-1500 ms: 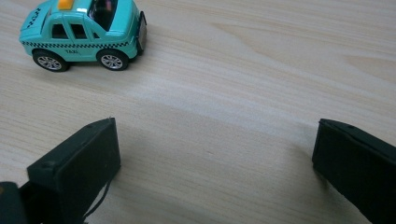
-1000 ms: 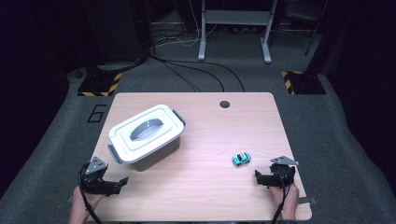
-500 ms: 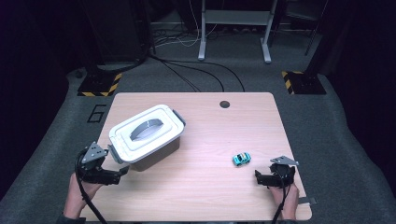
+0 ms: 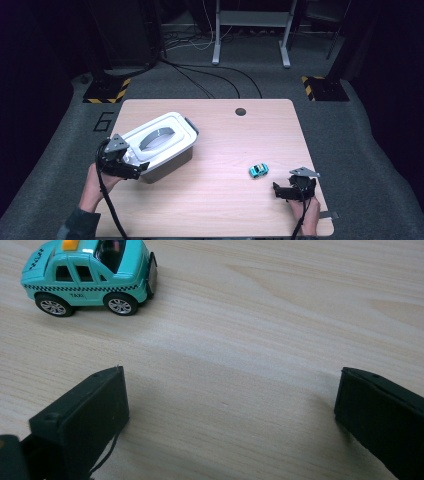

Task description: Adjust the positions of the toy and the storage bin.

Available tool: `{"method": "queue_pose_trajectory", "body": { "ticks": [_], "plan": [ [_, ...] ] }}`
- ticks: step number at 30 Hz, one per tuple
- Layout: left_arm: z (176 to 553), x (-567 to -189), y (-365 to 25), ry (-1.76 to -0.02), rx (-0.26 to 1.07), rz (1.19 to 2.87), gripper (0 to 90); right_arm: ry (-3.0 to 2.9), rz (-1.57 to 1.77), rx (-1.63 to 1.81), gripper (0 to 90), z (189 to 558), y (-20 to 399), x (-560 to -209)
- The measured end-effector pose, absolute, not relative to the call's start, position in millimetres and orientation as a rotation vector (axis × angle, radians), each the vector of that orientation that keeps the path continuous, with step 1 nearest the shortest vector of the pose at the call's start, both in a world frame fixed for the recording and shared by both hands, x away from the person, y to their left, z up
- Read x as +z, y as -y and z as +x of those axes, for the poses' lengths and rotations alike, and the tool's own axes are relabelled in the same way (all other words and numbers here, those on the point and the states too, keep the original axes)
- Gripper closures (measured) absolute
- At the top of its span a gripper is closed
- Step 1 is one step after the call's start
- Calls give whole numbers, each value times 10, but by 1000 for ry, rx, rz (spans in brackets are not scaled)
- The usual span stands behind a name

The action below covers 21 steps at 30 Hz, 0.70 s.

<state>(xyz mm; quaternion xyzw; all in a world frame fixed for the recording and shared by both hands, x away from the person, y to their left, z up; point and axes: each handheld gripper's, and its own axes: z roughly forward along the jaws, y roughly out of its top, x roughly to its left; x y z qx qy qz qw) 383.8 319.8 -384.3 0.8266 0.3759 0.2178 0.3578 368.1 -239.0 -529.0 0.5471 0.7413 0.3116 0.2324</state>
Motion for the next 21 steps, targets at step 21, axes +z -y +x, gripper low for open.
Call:
{"method": "queue_pose_trajectory", "body": {
  "ticks": [21],
  "plan": [
    [4343, -3769, -3015, -923, 550, 2215, 282, -2038, 1501, 857, 2, 3681, 2389, -5290]
  ]
}}
